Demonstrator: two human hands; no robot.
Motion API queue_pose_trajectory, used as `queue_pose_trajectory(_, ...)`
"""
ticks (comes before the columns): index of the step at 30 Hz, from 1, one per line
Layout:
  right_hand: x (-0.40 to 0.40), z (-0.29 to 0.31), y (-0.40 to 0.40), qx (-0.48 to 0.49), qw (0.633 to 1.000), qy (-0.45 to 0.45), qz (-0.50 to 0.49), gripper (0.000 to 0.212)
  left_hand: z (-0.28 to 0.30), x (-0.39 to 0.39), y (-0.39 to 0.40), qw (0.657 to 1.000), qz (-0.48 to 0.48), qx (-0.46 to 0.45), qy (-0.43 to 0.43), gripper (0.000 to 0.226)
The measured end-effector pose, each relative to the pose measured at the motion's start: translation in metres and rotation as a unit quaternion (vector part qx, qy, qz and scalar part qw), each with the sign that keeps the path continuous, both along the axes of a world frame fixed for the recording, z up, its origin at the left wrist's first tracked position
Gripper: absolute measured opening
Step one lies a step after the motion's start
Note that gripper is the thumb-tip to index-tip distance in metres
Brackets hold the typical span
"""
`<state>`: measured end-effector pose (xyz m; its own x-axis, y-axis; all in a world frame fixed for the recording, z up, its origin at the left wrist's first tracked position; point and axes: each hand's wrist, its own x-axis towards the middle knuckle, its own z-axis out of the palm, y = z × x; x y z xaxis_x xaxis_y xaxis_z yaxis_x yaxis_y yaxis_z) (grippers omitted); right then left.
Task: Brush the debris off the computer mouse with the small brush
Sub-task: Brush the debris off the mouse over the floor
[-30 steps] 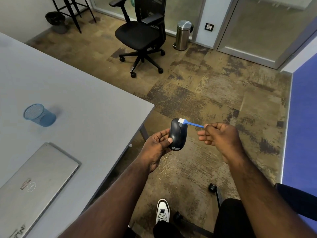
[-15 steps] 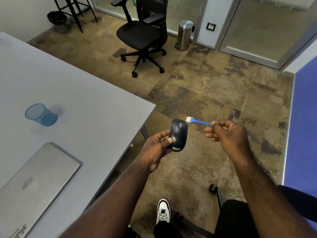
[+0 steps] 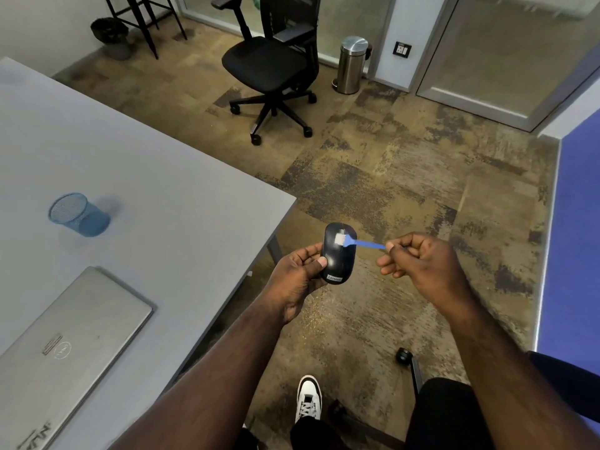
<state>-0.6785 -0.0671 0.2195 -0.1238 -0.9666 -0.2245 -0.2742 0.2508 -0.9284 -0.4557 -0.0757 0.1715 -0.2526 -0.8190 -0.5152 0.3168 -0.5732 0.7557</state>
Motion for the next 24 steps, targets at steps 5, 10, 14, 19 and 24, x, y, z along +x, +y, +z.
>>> queue_pose_trajectory(5, -0.002, -0.002, -0.001, 0.006, 1.0, 0.004, -0.027, 0.007, 0.002, 0.002, -0.001, 1.0, -0.015, -0.002, -0.01, 0.036)
queue_pose_trajectory(10, -0.003, -0.008, -0.011, -0.028, 0.992, 0.047, -0.116, 0.009, 0.001, -0.003, 0.003, 0.999, -0.035, 0.002, -0.009, 0.034)
queue_pose_trajectory(14, -0.005, -0.001, -0.008, -0.036, 0.995, -0.003, -0.096, 0.009, 0.002, -0.001, 0.001, 1.0, -0.023, 0.002, -0.003, 0.034)
queue_pose_trajectory(19, -0.01, -0.011, -0.004, -0.013, 0.995, 0.034, -0.095, 0.006, 0.001, 0.002, -0.001, 1.0, -0.011, 0.003, 0.006, 0.032)
queue_pose_trajectory(24, -0.014, -0.009, -0.003, -0.052, 0.992, 0.032, -0.109, 0.005, -0.003, 0.004, -0.001, 1.0, -0.007, 0.013, 0.005, 0.031)
